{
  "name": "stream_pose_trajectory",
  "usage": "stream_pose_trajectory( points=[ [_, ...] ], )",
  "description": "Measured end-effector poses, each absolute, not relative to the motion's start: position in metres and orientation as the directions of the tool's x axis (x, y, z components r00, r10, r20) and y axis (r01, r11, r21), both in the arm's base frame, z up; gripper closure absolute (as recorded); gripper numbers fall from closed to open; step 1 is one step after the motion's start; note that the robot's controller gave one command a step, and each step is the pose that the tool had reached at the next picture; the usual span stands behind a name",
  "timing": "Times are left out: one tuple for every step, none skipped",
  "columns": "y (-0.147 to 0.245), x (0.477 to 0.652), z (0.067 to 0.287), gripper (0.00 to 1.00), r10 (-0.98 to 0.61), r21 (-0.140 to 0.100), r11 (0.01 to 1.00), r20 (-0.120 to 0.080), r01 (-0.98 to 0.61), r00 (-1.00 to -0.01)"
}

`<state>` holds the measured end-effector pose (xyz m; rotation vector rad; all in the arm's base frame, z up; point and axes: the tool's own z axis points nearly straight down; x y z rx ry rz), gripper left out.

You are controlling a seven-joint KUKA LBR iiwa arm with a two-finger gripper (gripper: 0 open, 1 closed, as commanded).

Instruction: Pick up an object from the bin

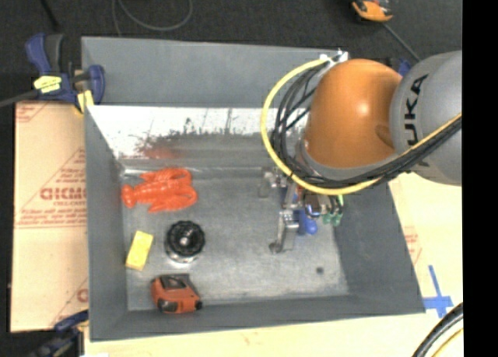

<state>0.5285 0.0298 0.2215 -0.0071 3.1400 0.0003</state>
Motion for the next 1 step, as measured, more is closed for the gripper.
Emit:
stream_pose_trajectory(
  points=[
    [0.0745,0.5384,0.1860,0.00,-0.044,-0.001,0.999,-0.010,-0.044,-0.999]
  ],
)
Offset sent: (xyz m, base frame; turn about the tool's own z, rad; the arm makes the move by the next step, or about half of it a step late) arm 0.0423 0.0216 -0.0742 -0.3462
